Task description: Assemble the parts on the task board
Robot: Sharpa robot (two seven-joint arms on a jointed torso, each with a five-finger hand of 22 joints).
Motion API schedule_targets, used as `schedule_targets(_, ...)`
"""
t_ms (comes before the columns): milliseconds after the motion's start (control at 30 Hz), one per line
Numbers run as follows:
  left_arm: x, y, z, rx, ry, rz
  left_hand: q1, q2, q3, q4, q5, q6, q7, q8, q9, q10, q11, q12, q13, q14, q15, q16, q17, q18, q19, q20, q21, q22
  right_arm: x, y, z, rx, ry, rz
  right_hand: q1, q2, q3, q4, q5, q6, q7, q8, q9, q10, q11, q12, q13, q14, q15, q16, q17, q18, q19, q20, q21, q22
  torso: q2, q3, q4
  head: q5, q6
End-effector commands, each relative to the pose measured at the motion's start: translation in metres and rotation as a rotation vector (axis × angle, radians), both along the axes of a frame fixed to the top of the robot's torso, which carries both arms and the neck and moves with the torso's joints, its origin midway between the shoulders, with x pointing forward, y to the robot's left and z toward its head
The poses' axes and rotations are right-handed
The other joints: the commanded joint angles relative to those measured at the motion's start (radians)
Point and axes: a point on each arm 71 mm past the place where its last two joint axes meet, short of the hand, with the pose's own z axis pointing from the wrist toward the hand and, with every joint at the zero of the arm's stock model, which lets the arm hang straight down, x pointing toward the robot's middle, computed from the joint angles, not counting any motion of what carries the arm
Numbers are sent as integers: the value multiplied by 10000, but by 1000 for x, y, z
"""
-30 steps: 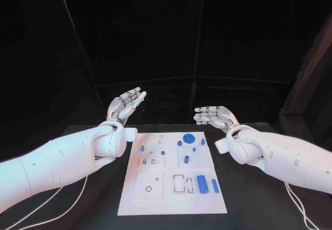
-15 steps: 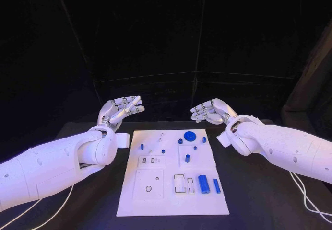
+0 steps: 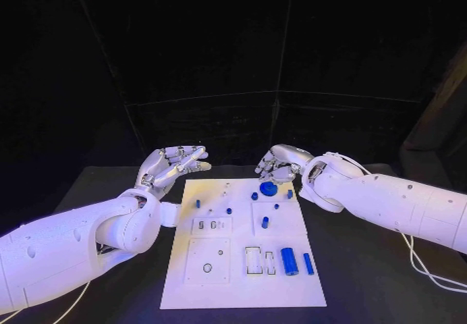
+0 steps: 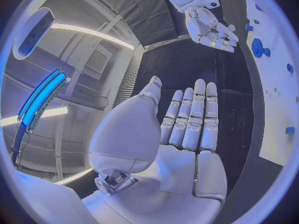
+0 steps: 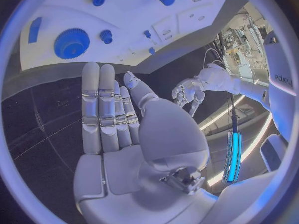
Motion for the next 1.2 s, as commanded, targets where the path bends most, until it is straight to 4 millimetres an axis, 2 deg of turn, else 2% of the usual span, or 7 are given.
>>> schedule_targets(33,-3,-5,3,86,-273,-377,11,85,-8,-43,-33,74,-17,-44,-11,67,8,-64,-17,67,-11,-39,13,72,69,-2,36,-16,1,6,-3,-1941,-309,159,-229,-130,222,-12,38,5,-10,-20,-11,-39,-47,-32,6,331,-120,802,512,-90,206,2,1474,1602,235,-21,50,-45,-5)
schedule_targets(133,-3,-6,2,74,-216,-474,0,89,-14,-44,-34,75,-17,-51,-13,68,8,-72,-18,71,-12,-46,14,71,81,-5,36,-20,1,10,-5,-2323,-303,254,-435,-223,388,49,-66,-86,-50,-20,-10,-156,-20,-33,11,411,-119,1879,1076,-419,692,8,3441,4083,307,-32,69,-89,-5)
schedule_targets(267,-4,-7,2,77,-143,-543,-72,101,-65,-69,-33,75,-21,-116,-24,68,12,-150,-24,88,-25,-115,17,71,343,-40,142,2,1,13,-6,-2654,-248,322,-539,-333,532,84,-187,-161,-76,-10,-4,-277,-23,7,36,295,-91,2999,1638,-647,990,33,4924,5957,369,-29,81,-92,-20)
schedule_targets(367,-4,-7,1,81,-104,-574,-116,120,-111,-124,-32,83,-19,-189,-27,75,1,-238,-26,152,-53,-172,32,68,710,-96,313,49,0,16,-6,-2821,-258,397,-573,-372,623,106,-177,-165,-97,-6,-1,-221,-21,9,61,326,-124,3607,2009,-774,1132,62,5541,6811,409,-28,84,-33,7)
schedule_targets(467,-4,-8,1,82,-67,-609,-136,130,-131,-149,-31,90,-19,-220,-27,82,0,-275,-25,180,-63,-197,40,65,807,-115,352,53,0,20,-7,-2974,-269,455,-607,-422,757,131,-112,-154,-94,-6,0,-228,-15,9,80,295,-107,4812,3130,-875,1229,92,6059,7533,433,-30,95,-65,8)
schedule_targets(667,-4,-9,0,80,0,-681,-180,150,-179,-200,-31,94,-16,-294,-28,84,-6,-361,-26,310,-96,-205,81,61,1055,-164,473,81,1,24,-8,-3211,-235,502,-633,-526,823,150,-83,-217,-101,-20,-7,-562,35,-3,53,183,-58,5429,3614,-909,1215,151,6289,7817,444,-35,115,-65,-61)
schedule_targets(1200,-5,-6,0,108,93,-705,-198,149,-195,-207,-31,84,-6,-316,-30,71,0,-385,-28,314,-96,-219,86,56,1091,-170,489,83,4,29,-11,-3592,-79,430,-453,-400,1246,112,-316,-282,-81,-20,-8,-996,112,-14,-17,-17,13,5872,3787,-910,1128,234,6440,7945,572,-32,130,-37,-125)
